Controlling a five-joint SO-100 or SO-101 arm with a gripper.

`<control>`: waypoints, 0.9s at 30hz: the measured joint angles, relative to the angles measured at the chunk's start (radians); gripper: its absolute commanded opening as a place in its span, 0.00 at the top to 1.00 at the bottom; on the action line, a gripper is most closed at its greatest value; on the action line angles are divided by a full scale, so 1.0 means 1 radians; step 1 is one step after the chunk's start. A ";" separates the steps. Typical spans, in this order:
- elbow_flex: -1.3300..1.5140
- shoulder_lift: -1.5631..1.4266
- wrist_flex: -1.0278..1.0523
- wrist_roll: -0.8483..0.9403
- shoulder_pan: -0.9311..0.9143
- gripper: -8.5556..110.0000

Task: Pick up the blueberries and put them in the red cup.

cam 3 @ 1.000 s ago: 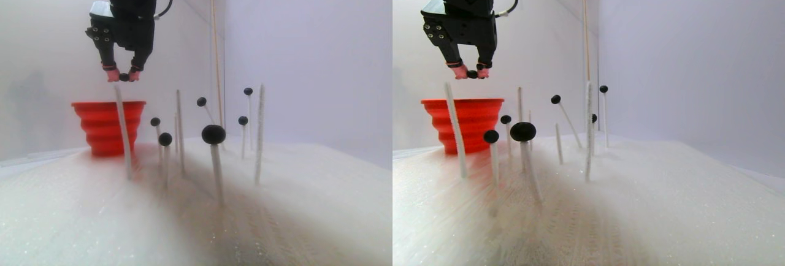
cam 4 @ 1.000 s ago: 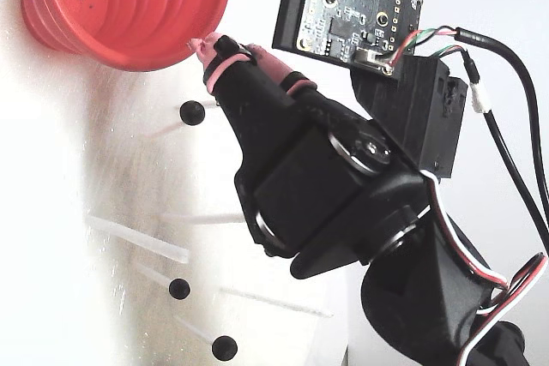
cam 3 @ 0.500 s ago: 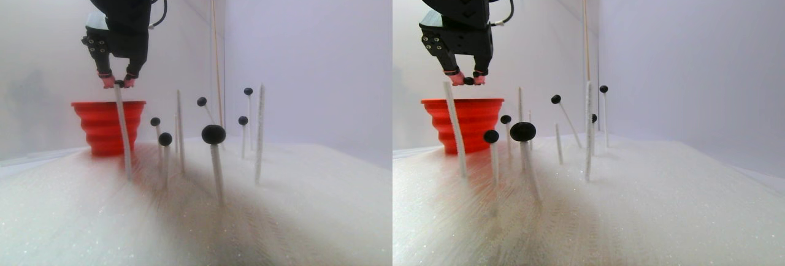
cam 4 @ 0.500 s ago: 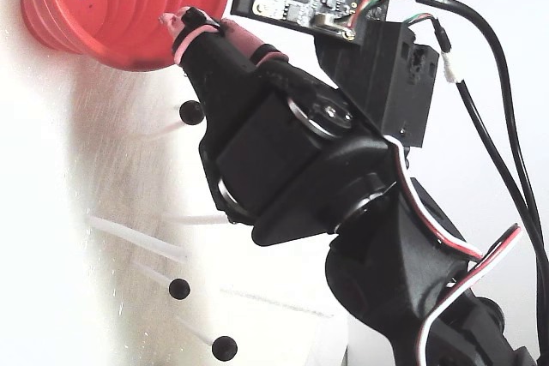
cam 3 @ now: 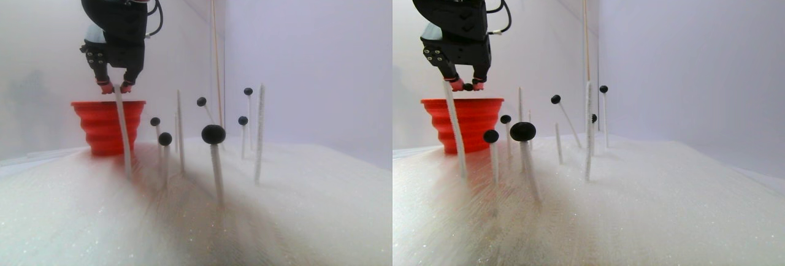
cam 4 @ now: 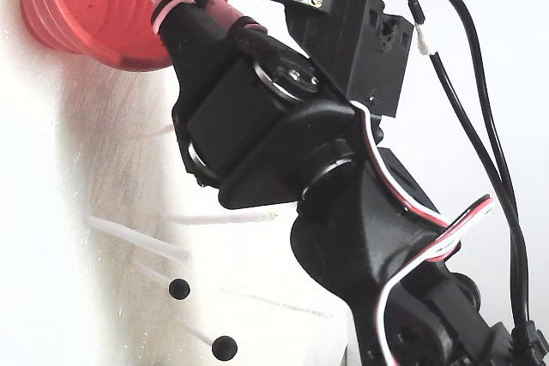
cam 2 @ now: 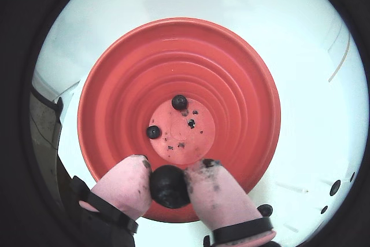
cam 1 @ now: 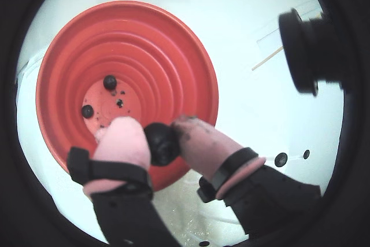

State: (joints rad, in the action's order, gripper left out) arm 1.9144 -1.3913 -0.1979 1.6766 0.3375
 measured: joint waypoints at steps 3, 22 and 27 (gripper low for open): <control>-0.012 0.018 -0.008 0.000 0.000 0.84; -0.012 0.034 -0.026 -0.035 0.000 0.80; 0.014 0.034 -0.026 -0.035 0.000 0.80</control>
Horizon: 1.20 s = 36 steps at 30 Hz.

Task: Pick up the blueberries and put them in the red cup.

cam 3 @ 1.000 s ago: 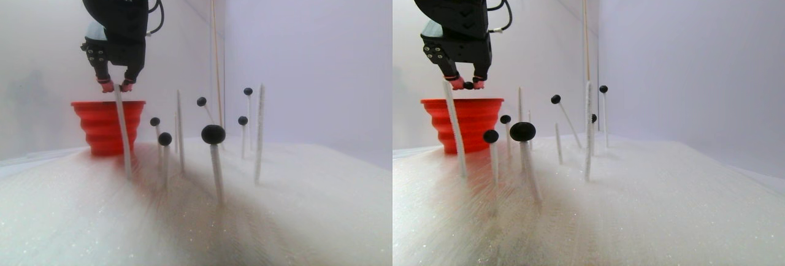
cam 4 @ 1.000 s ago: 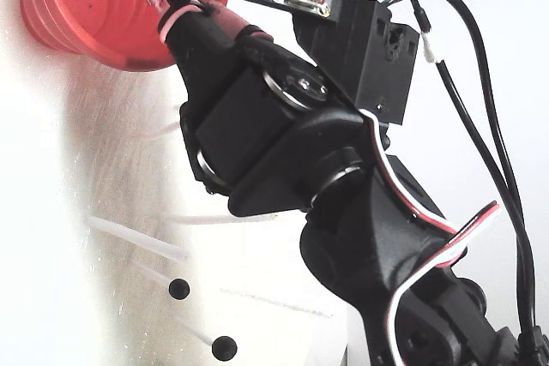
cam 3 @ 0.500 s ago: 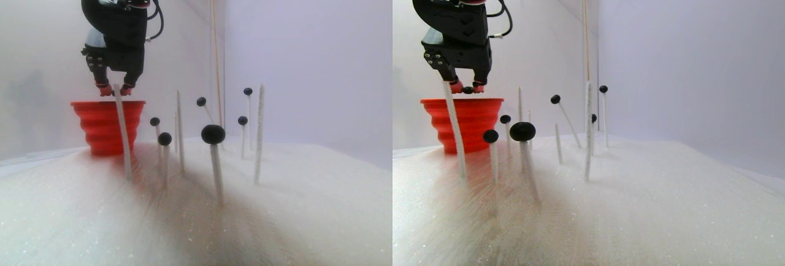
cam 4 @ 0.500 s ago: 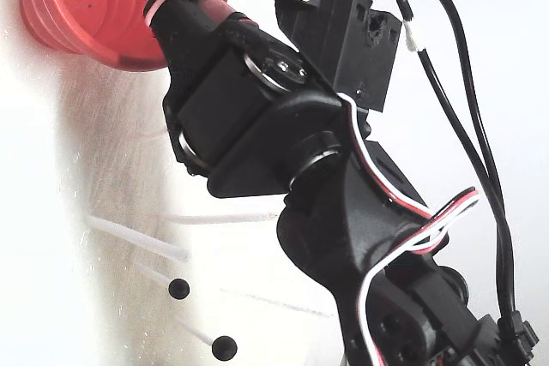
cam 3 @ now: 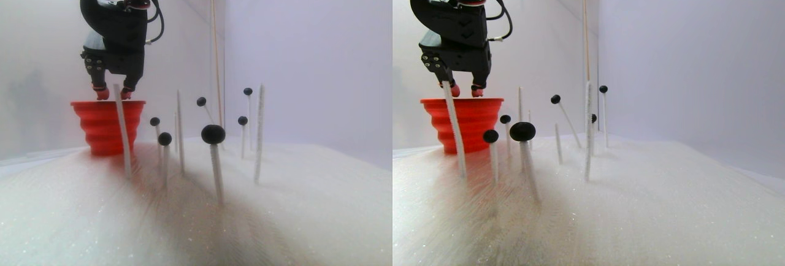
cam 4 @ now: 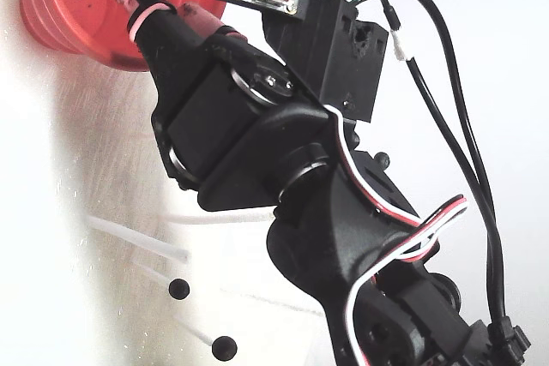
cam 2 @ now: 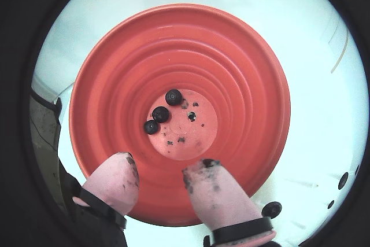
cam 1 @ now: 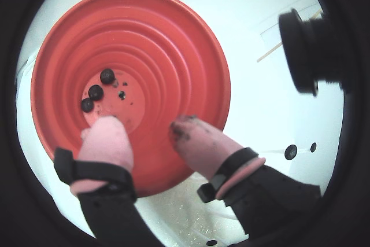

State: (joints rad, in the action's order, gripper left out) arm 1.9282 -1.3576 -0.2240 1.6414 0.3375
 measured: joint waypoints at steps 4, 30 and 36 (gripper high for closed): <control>0.023 -0.043 0.003 0.000 -0.012 0.80; 0.176 -0.282 0.126 0.026 -0.083 0.81; 0.202 -0.325 0.158 0.043 -0.109 0.81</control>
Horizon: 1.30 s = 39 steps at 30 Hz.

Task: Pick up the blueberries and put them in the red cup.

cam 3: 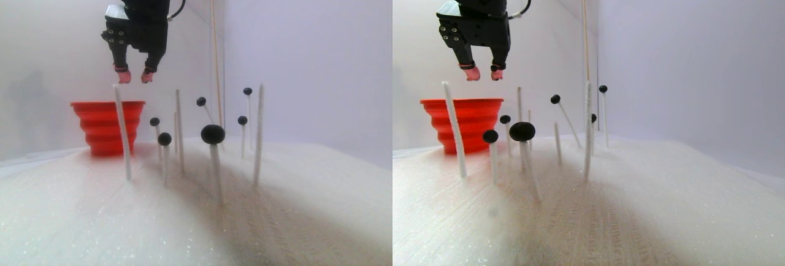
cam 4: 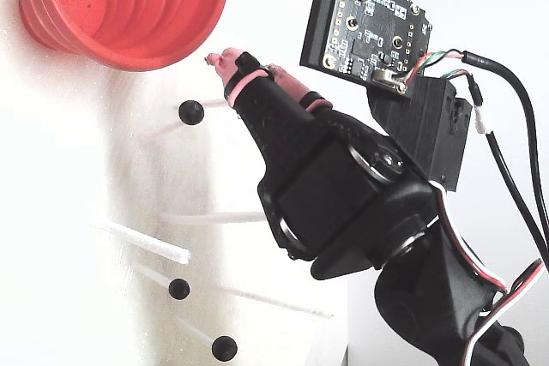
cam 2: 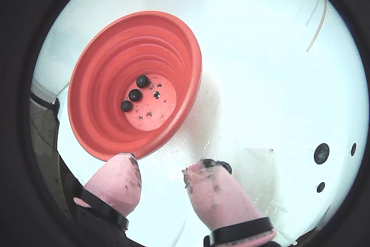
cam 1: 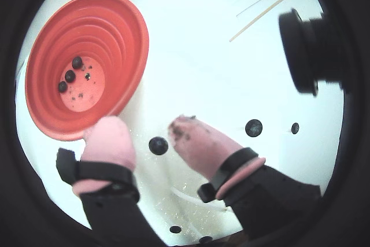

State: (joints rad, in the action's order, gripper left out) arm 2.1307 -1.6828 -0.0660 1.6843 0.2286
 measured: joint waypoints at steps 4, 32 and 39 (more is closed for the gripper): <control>0.014 -0.021 0.023 0.012 -0.018 0.81; 0.130 -0.049 0.058 0.135 -0.127 0.81; 0.129 -0.041 0.041 0.135 -0.141 0.81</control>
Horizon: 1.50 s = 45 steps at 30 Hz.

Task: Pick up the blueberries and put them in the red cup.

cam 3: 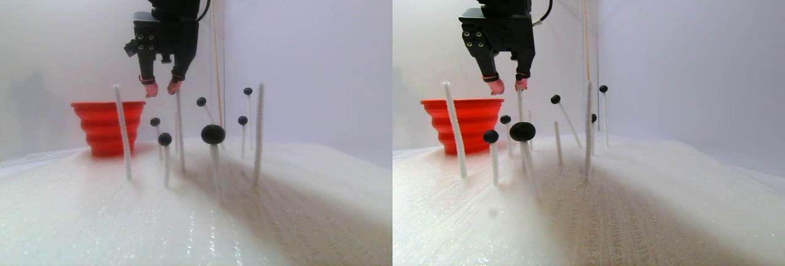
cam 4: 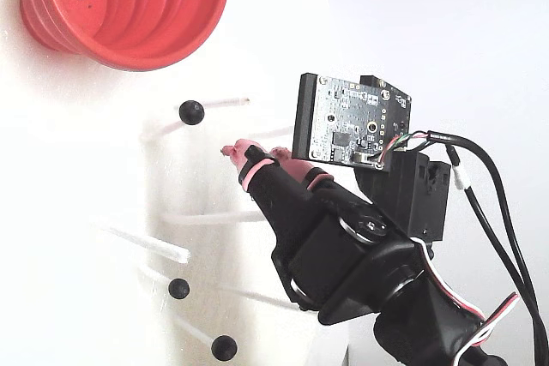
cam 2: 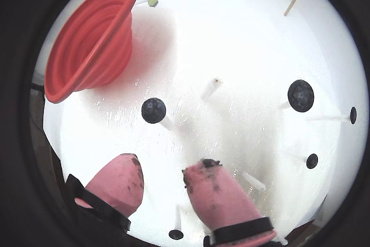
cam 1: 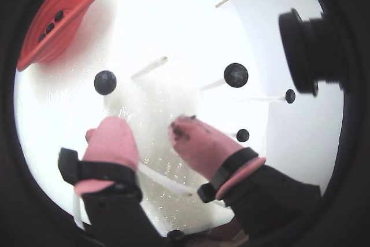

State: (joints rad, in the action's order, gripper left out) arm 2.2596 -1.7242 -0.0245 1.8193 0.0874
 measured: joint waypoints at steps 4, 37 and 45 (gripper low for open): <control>0.000 0.041 -0.018 0.000 0.000 0.81; -0.140 0.296 -0.138 0.000 0.029 0.80; -0.167 0.342 -0.170 0.000 0.029 0.79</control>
State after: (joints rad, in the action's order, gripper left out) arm 2.0923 -1.3821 -0.1948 1.8193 0.1166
